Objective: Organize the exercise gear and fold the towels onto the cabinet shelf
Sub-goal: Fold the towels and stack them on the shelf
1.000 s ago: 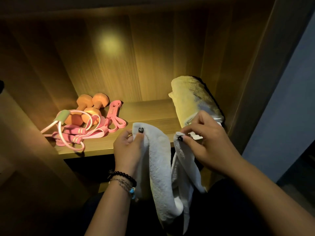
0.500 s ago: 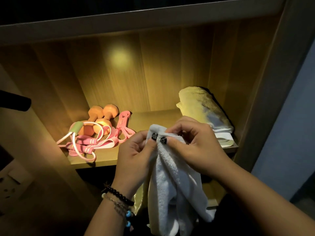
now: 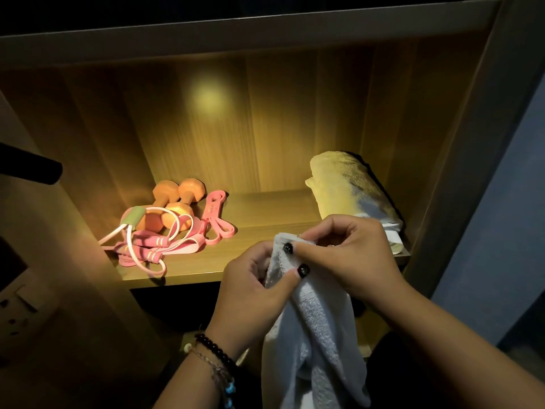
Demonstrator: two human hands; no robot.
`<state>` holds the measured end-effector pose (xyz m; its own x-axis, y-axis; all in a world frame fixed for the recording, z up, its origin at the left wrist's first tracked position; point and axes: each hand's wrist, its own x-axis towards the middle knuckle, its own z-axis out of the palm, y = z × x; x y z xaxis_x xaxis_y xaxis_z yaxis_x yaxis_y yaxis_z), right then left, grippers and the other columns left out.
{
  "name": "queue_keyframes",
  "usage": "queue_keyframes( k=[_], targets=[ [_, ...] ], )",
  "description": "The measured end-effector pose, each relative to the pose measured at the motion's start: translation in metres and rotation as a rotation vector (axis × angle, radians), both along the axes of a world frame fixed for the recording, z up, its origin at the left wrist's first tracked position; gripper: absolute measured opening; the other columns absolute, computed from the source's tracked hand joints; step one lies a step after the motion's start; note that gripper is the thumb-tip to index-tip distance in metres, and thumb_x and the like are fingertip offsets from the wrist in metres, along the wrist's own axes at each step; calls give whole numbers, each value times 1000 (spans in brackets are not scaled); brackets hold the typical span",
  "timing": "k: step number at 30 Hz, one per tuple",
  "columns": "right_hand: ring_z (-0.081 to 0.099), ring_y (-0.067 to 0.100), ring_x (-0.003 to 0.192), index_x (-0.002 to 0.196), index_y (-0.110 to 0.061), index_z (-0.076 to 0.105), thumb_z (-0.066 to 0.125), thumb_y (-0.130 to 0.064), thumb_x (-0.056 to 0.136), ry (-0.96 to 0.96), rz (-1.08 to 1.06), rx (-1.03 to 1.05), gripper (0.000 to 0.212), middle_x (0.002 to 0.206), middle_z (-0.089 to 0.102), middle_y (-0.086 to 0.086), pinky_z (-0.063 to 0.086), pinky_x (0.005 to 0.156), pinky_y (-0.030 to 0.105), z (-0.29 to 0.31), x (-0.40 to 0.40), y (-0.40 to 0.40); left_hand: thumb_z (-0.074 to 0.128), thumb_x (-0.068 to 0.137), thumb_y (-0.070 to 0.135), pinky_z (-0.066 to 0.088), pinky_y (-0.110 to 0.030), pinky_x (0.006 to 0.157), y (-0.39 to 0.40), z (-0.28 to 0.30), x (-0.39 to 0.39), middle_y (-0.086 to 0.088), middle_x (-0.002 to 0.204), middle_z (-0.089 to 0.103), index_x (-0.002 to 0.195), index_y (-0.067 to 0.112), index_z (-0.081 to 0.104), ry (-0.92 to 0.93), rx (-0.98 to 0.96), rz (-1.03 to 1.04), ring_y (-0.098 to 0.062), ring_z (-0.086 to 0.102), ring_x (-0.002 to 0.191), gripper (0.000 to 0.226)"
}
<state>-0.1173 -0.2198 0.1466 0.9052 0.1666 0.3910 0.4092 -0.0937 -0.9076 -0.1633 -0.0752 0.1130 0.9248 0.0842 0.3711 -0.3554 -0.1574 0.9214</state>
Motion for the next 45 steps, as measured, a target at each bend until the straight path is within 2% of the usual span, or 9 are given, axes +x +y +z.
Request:
queue_keyframes(
  k=[5,10,17,23,25,30,34,38,45],
  targets=[
    [64,6,66,74,-14,74,79,-5,72,24,117,-35,10,71,72,0,51,62,17,5,2,-9,59,86,-7,55,-60,63,0,1,7,-15,77,72,106,35,49,-18,-56,109,-44,67,72,47],
    [49,12,64,85,-13,63,71,-3,77,62,251,-134,15,75,57,0,42,64,28,-5,6,-11,59,86,-8,48,-54,50,7,14,22,-19,67,64,99,34,54,-178,83,162,-42,60,61,44],
    [45,11,88,96,-19,56,63,-33,87,-395,344,-757,18,87,55,-4,39,77,30,8,31,-19,58,88,-9,46,-60,51,15,31,42,-31,68,57,98,32,46,-225,34,185,-52,55,61,44],
    [38,13,77,82,-21,50,45,-48,96,-555,175,-1118,31,76,48,-4,32,76,31,23,49,-14,59,86,-6,36,-32,53,31,46,82,1,60,46,77,26,41,-166,-105,411,-14,44,56,37],
    [35,13,68,74,-21,44,44,-40,99,-630,110,-1002,31,68,40,-7,28,68,31,22,43,-14,59,85,-6,41,-35,62,42,45,97,-2,68,44,71,22,40,-113,-152,499,-15,46,63,37],
    [50,16,72,90,-19,48,49,-43,95,-312,378,-796,24,79,54,-1,42,67,37,-9,26,-13,57,84,-6,38,-30,56,38,34,108,-8,70,49,65,20,41,-50,-189,491,-17,46,62,37],
    [46,-1,65,86,-13,57,62,-27,91,-85,478,-716,16,74,51,-10,35,62,17,-35,32,-24,52,83,-13,43,-29,59,43,39,110,1,66,51,66,20,41,-13,-335,463,-14,51,63,39],
    [59,15,83,91,-9,62,65,-19,83,-161,547,-735,13,89,60,6,46,73,29,-64,22,-14,48,81,-16,41,-35,63,52,47,112,-7,72,50,68,18,42,30,-323,472,-21,49,72,36],
    [58,31,106,101,-12,60,55,-26,89,-281,335,-1338,19,112,65,14,39,89,33,-75,62,-19,58,83,-8,45,-36,70,81,56,111,2,71,51,67,21,45,25,-246,526,-17,51,71,36]
  ],
)
